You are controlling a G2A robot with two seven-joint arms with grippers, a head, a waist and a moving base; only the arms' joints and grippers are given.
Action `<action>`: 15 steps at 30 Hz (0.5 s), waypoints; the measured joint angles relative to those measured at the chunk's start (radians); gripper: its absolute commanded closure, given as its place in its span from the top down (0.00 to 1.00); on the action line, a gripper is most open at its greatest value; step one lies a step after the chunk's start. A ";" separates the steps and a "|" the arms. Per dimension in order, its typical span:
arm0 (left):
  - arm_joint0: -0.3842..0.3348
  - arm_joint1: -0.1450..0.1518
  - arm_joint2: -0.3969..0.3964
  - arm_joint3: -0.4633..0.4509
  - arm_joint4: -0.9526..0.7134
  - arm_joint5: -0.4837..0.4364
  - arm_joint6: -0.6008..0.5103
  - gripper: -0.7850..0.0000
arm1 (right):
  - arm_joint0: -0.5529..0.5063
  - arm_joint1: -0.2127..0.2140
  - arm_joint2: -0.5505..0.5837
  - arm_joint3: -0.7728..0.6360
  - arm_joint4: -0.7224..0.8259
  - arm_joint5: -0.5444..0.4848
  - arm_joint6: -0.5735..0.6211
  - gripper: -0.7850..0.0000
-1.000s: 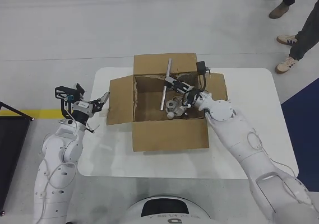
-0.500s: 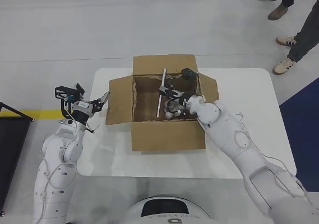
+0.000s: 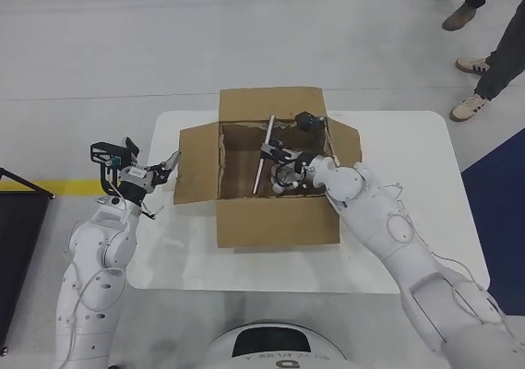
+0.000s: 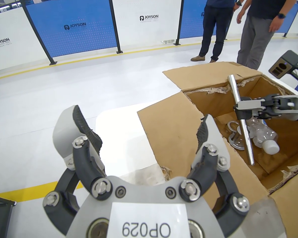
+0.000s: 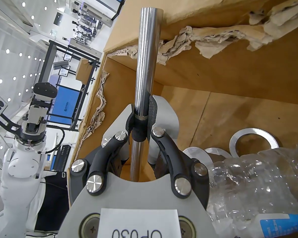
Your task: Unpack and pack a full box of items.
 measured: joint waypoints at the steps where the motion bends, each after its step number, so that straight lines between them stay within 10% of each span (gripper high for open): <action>1: 0.000 0.000 0.000 0.000 0.000 0.000 0.000 1.00 | -0.006 0.003 0.008 -0.011 -0.003 0.000 0.006 0.19; 15: 0.000 0.000 0.000 0.000 0.000 0.000 0.000 1.00 | -0.124 0.051 0.117 -0.236 -0.038 -0.003 0.061 0.45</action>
